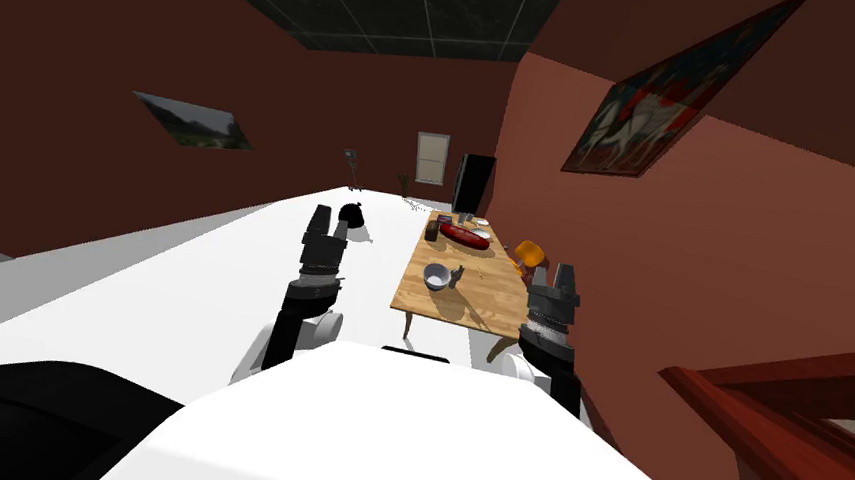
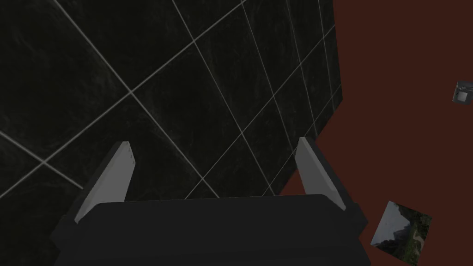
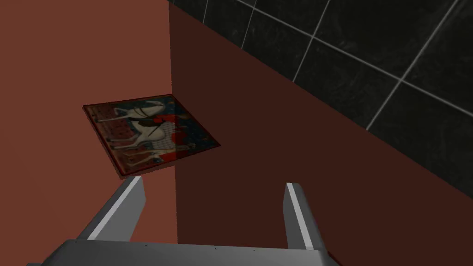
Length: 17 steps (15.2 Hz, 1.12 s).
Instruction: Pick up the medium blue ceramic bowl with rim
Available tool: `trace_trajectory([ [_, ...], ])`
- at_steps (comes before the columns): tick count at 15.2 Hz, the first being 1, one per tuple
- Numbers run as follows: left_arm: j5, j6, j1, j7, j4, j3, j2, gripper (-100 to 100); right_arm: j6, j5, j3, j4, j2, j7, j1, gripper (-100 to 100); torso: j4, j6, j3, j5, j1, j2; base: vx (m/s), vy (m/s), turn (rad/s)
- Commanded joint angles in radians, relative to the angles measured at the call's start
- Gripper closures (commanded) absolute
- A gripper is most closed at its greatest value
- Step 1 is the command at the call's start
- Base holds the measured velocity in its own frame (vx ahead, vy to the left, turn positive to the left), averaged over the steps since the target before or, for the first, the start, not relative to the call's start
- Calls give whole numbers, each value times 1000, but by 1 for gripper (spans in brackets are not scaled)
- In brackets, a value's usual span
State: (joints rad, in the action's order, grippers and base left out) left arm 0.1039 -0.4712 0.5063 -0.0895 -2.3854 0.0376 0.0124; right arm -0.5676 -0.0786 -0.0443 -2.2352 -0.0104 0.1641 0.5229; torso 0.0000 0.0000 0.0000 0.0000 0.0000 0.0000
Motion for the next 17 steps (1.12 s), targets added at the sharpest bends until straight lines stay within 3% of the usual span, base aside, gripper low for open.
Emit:
trace_trajectory([
  [1,0,0,0,0,0,0,0,0,3,11,-2,5,-33,0,2,-100,0,0,0,0,0,0,0,16,22],
  [10,0,0,0,0,0,0,0,0,32,122,-18,63,-213,5,32,-100,0,0,0,2,8,0,0,90,40],
  [17,0,0,0,0,0,0,0,0,65,248,-28,132,-358,12,71,-100,0,0,0,3,12,0,-3,157,59],
])
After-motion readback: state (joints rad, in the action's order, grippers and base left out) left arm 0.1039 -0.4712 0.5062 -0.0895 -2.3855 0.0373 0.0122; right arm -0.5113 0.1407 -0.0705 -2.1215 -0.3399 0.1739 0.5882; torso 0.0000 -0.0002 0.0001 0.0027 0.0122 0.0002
